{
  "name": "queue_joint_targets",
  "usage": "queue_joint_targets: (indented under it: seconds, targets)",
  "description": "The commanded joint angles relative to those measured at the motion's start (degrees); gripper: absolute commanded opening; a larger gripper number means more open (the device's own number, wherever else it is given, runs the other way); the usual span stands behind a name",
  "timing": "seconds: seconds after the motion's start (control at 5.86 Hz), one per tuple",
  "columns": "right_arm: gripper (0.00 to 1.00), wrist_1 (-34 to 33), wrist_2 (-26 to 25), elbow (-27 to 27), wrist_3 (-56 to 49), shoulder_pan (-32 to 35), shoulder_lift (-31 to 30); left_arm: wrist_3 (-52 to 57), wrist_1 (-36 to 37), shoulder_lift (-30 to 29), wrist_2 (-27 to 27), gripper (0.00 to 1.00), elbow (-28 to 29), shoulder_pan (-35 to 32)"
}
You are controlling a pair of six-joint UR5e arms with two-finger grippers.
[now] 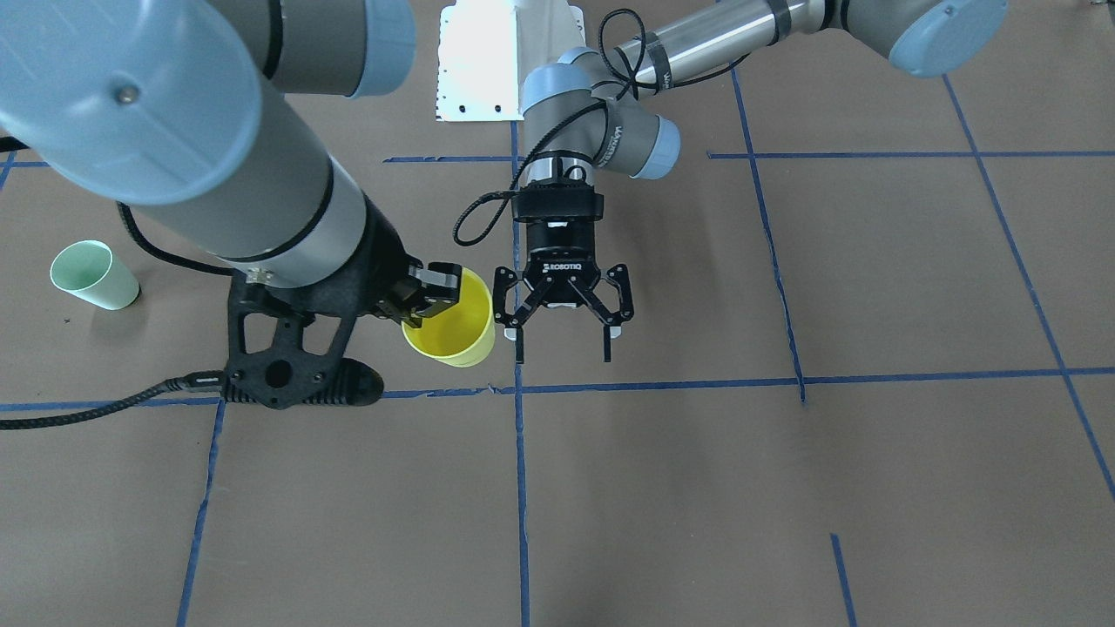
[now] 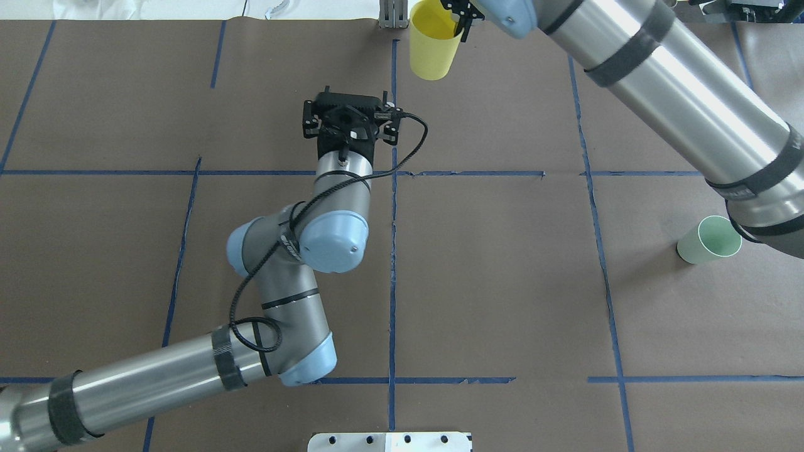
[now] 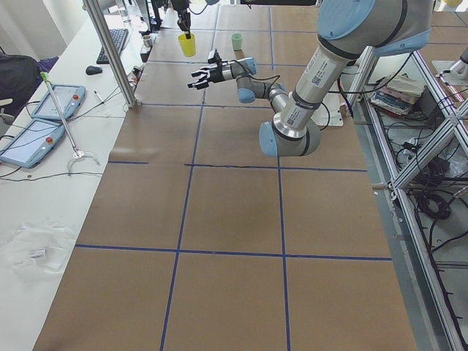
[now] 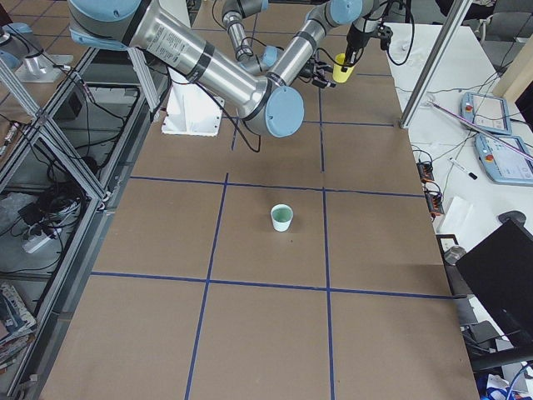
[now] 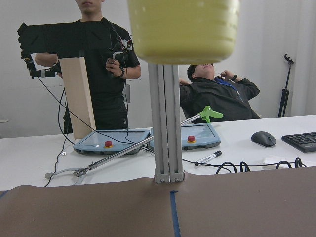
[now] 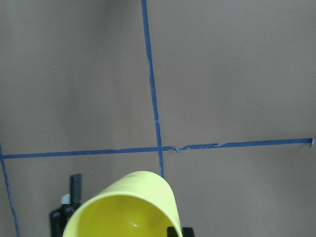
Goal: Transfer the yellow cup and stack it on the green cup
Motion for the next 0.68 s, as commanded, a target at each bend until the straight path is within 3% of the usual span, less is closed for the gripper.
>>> queue_joint_targets:
  seconds: [0.0,0.17,0.51]
  targets:
    - [0.0,-0.01,-0.06,13.08,-0.07,1.58,-10.51,4.81,-0.17,6.11,-10.61,1.0,-6.34,-5.98]
    - [0.0,-0.09,-0.67,22.03,-0.07,2.46,-17.88,4.21,-0.17,6.83,-15.01,1.0,-6.43,-7.57]
    - [0.0,-0.27,-0.94,29.99,-0.94,4.65,-26.35,-3.33,0.53,9.56,-21.36,1.0,-6.35,-8.9]
